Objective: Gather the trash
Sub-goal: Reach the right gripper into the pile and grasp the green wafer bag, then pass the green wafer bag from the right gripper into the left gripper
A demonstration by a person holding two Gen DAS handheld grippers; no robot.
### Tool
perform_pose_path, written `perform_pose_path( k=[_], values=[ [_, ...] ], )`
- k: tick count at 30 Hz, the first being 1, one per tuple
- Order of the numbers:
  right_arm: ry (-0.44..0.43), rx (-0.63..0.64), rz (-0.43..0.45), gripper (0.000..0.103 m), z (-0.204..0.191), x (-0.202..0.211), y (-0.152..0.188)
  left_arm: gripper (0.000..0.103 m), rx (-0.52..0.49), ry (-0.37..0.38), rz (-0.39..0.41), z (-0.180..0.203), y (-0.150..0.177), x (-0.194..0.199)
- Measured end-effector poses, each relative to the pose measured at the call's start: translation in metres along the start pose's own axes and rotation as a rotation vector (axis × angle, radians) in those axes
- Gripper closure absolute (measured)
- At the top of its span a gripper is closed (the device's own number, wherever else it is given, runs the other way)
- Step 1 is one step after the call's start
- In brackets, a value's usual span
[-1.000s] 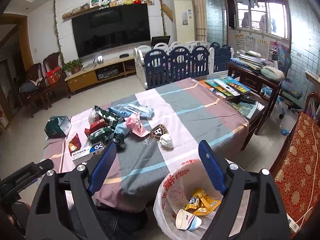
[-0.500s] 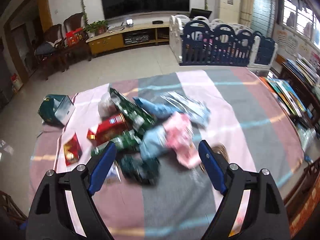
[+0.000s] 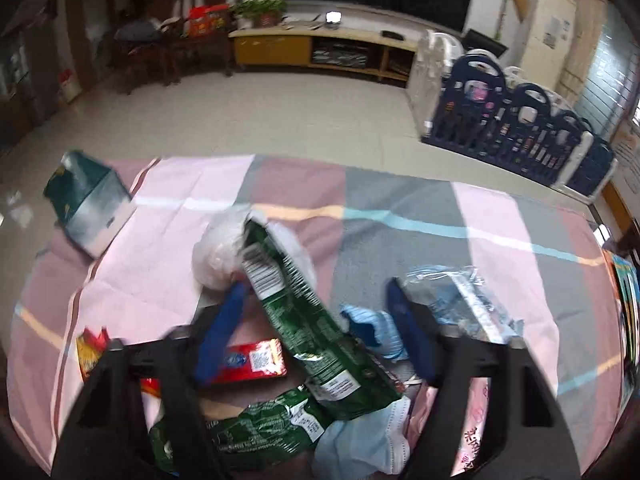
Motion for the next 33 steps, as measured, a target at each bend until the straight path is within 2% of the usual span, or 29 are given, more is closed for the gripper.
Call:
perform_pose_path(
  k=[1, 2, 5, 10, 15, 18, 23, 29, 30, 31, 32, 33],
  values=[
    [-0.021, 0.018, -0.024, 0.087, -0.003, -0.003, 0.005, 0.009, -0.008, -0.002, -0.002, 0.001, 0.001, -0.002],
    [-0.055, 0.021, -0.048, 0.098, -0.007, -0.004, 0.011, 0.009, -0.017, -0.008, -0.005, 0.001, 0.001, -0.005],
    [-0.118, 0.011, -0.029, 0.101, -0.012, 0.012, 0.021, 0.009, -0.006, -0.024, -0.001, -0.004, 0.0, -0.006],
    [-0.259, -0.057, 0.014, 0.101, -0.019, 0.063, 0.042, 0.009, 0.03, -0.022, 0.005, -0.01, -0.002, -0.003],
    [-0.395, -0.134, 0.105, 0.101, -0.019, 0.127, 0.053, 0.009, 0.018, -0.032, -0.002, -0.009, 0.001, -0.006],
    [-0.478, -0.221, 0.139, 0.101, -0.014, 0.146, 0.056, 0.009, 0.015, -0.024, -0.017, -0.006, 0.004, -0.009],
    [-0.558, -0.33, 0.093, 0.101, -0.02, 0.141, 0.076, 0.009, -0.002, -0.035, -0.025, -0.005, 0.007, -0.012],
    [-0.57, -0.231, -0.02, 0.099, -0.073, 0.126, 0.114, 0.009, 0.037, -0.069, -0.024, -0.017, 0.005, -0.013],
    [-0.577, -0.22, -0.043, 0.097, -0.08, 0.122, 0.119, 0.009, 0.041, -0.071, -0.024, -0.019, 0.005, -0.013],
    [-0.586, -0.221, -0.056, 0.088, -0.084, 0.121, 0.122, 0.009, 0.041, -0.073, -0.025, -0.02, 0.006, -0.013],
    [-0.6, -0.231, -0.065, 0.073, -0.086, 0.123, 0.123, 0.009, 0.038, -0.073, -0.028, -0.019, 0.006, -0.014],
    [-0.614, -0.251, -0.057, 0.064, -0.083, 0.126, 0.122, 0.009, 0.035, -0.073, -0.029, -0.019, 0.007, -0.014]
  ],
)
Point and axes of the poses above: each gripper's, at about its wrist camera, not at the fingertips, and x roughly against the way its jaws point, z to its right, y to its underside, the point moved 10 cm from there along -x, roughly the way its jaws point
